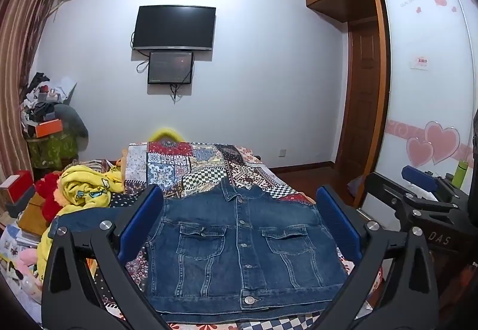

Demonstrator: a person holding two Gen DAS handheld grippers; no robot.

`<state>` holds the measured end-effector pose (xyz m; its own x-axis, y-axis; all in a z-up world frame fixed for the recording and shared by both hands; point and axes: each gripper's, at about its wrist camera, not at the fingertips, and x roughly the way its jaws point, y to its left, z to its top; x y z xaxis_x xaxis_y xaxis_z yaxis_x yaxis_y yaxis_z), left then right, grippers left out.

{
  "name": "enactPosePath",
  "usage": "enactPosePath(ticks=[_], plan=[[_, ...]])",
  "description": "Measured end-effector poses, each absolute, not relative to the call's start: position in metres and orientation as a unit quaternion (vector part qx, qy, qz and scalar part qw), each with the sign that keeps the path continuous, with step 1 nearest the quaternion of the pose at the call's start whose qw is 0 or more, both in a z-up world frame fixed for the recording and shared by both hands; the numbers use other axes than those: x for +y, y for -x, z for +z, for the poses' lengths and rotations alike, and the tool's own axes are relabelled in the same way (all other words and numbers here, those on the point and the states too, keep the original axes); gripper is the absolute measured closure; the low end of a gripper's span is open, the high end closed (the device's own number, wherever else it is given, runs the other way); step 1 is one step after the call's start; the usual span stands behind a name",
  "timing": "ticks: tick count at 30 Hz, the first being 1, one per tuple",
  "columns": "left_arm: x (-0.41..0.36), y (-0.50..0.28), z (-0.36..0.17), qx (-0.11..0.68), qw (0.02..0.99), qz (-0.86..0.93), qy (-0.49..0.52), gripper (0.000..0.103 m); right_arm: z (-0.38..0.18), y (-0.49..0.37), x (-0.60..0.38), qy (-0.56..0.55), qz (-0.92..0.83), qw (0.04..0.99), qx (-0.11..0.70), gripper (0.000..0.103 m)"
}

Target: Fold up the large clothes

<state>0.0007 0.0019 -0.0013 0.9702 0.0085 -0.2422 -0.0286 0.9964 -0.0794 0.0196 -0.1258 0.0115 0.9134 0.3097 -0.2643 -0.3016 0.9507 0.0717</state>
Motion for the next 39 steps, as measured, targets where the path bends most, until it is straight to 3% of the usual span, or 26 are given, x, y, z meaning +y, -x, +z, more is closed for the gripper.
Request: enactPosePath(ticks=[39], plan=[[0.009,-0.003,-0.007,0.124,0.991,0.017,0.040,0.000,0.009,-0.023,-0.129,-0.018,0.154,0.977,0.144,0.000]])
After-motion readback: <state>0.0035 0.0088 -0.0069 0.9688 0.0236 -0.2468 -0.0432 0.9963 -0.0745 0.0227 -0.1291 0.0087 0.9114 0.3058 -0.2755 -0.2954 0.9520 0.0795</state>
